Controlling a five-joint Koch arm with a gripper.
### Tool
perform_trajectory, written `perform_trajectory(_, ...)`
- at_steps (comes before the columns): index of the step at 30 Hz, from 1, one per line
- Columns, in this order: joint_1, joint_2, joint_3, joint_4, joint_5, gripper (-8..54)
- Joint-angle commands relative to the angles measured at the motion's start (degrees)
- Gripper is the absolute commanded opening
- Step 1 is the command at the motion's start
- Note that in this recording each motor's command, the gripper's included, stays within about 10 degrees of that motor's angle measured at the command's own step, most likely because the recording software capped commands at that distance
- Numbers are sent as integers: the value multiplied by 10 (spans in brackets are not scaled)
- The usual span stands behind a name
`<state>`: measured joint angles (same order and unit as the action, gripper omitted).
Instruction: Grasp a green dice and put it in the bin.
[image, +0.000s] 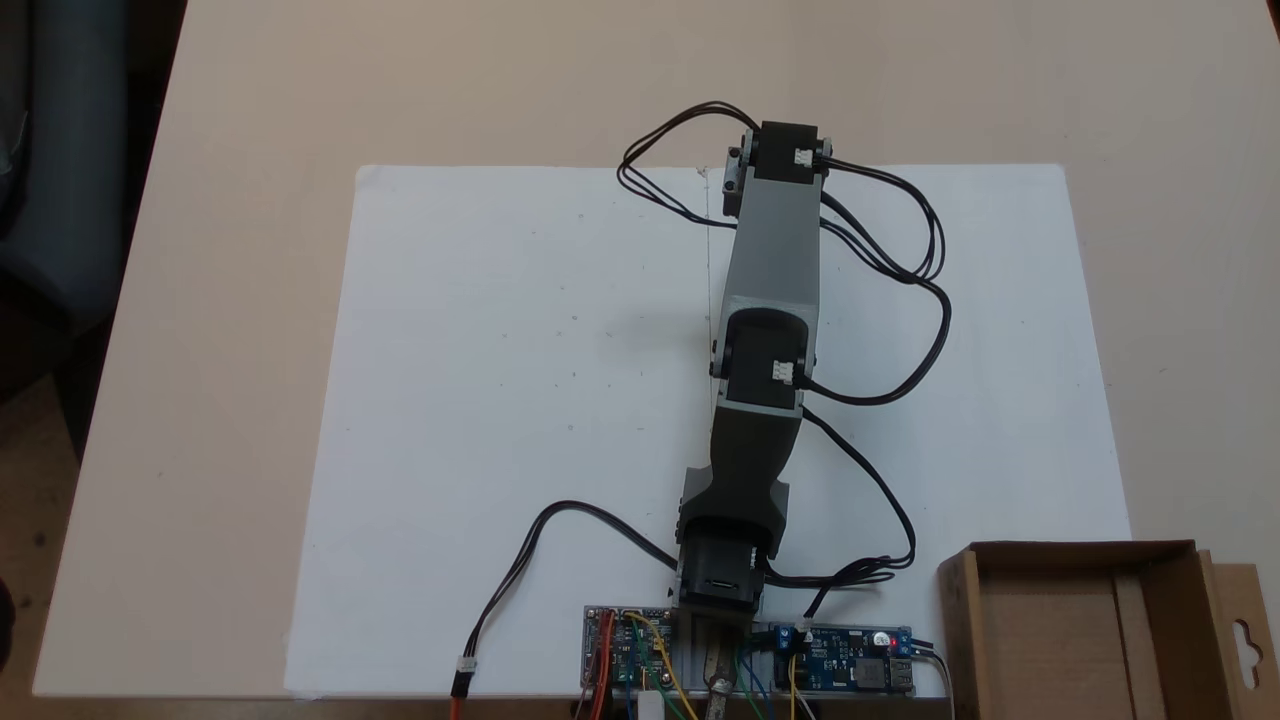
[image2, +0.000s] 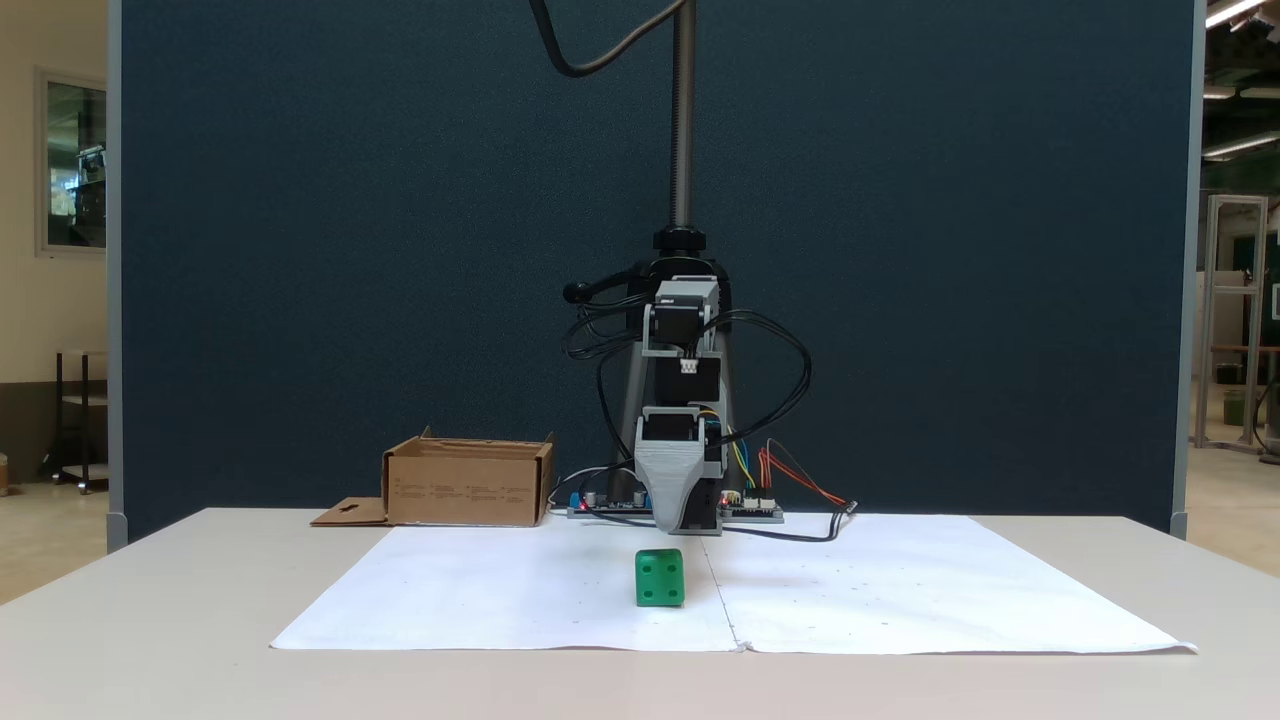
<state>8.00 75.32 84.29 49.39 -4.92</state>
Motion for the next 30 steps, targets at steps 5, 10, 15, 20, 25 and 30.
perform_trajectory(5,4,-6,-9,-18,-47,470)
perform_trajectory(10,7,-18,-9,-34,-47,469)
perform_trajectory(15,10,-29,-10,-50,-47,467)
perform_trajectory(20,12,-33,-9,-56,-47,467)
perform_trajectory(25,19,-48,-9,-63,-47,467)
perform_trajectory(30,22,-60,-9,-66,-47,466)
